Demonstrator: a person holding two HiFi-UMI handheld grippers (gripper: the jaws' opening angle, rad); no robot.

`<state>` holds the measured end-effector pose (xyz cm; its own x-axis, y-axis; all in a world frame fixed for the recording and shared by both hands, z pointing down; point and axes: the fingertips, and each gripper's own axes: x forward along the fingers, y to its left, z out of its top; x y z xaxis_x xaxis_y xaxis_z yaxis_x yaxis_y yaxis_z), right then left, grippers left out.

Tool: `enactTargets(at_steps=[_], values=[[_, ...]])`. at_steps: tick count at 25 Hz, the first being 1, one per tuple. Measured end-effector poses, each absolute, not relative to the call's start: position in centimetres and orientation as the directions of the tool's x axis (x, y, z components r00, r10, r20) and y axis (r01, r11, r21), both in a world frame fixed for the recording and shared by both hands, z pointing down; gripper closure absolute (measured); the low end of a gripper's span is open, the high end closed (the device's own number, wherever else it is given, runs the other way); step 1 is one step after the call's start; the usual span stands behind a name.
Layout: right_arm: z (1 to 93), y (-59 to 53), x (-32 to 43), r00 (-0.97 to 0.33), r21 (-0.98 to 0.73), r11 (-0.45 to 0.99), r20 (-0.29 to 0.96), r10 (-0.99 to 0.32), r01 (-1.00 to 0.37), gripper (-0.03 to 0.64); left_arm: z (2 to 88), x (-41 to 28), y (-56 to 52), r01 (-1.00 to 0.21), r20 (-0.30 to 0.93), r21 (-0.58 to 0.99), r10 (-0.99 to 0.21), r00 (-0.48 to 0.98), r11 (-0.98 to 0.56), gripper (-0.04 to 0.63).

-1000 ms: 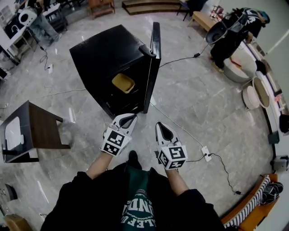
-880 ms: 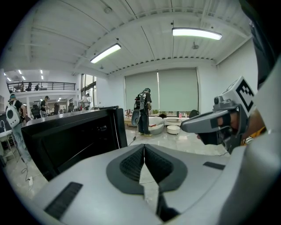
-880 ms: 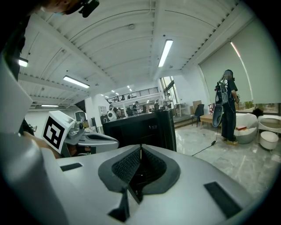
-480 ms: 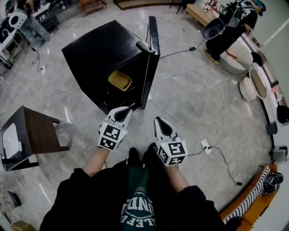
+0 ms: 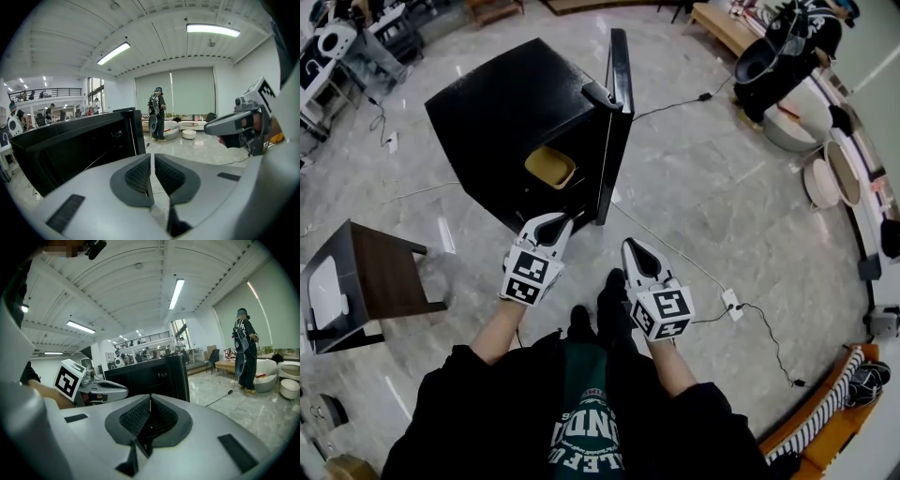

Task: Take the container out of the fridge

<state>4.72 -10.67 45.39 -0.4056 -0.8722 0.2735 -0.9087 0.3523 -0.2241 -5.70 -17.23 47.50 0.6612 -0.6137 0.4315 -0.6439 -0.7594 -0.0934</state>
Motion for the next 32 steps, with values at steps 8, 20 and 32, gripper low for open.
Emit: enactTargets(at_steps=[8,20,32], values=[[46.6,-12.4,5.4,-0.416,-0.241,0.355,0.289,-0.862,-0.903,0.581,49.3,-6.3,-19.8,-0.711,0.463,-0.067,-0.653,0.599,-0.7,0.54],[48.6,-13.7,5.1,-0.459,-0.27,0.384,0.322,-0.828,-0.883,0.581,53.5,-7.0,-23.5,-0.828,0.497,-0.04,-0.73,0.469,-0.559,0.475],[50.6,-14.9,5.8,-0.471,-0.304,0.377,0.354,-0.808,-0.875,0.581,58.5,-6.9,-25.7,-0.839,0.565,-0.06,-0.712,0.418,-0.54,0.461]])
